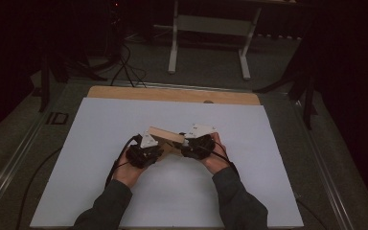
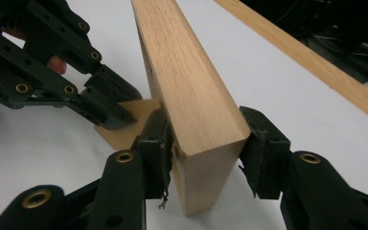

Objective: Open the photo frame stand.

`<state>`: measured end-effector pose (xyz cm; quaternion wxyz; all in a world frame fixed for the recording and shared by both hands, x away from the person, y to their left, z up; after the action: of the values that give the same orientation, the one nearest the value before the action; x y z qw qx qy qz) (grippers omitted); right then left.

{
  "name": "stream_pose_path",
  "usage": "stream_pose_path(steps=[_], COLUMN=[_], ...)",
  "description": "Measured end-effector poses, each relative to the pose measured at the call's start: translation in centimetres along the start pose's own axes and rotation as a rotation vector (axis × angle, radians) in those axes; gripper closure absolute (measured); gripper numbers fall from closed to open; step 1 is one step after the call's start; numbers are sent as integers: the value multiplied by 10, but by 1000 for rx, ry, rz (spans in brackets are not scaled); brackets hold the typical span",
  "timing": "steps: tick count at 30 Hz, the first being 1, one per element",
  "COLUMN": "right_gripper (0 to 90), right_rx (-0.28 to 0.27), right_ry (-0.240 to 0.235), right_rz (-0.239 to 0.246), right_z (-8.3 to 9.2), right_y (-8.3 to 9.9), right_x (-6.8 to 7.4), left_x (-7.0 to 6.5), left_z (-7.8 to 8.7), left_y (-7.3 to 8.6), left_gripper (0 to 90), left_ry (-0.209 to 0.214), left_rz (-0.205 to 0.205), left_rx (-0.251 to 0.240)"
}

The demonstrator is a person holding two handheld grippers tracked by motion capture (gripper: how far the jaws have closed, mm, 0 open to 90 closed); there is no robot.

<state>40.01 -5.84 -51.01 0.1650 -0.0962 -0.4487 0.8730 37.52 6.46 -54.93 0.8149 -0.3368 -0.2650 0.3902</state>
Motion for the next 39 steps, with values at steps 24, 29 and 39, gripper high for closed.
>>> stream_pose_path(steps=[24, 29, 39], right_gripper=[564, 556, 539], right_rx=[4, 7, -5], right_ry=[69, 58, 36], right_rz=[-10, -9, -19], right_z=[9, 9, 7], right_y=[10, 10, 11], right_x=[1, 4, 10], left_x=[-8, -5, 0], left_z=[-6, 0, -2], left_y=[-3, 3, 15], left_gripper=[708, 704, 726], left_ry=[36, 44, 62], left_rz=[19, 28, 54], left_rx=[-3, -3, 22])
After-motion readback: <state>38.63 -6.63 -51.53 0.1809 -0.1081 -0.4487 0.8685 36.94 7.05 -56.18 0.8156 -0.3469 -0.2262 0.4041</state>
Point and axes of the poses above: each handheld gripper's, and its own axes: z roughly backward along the jaws, y roughly out of its underside, x roughly to its left, the point moved 8 cm from there along -z, roughly forward along the jaws, and after that the axes turned 12 degrees about -y, right-handed, at the moved point
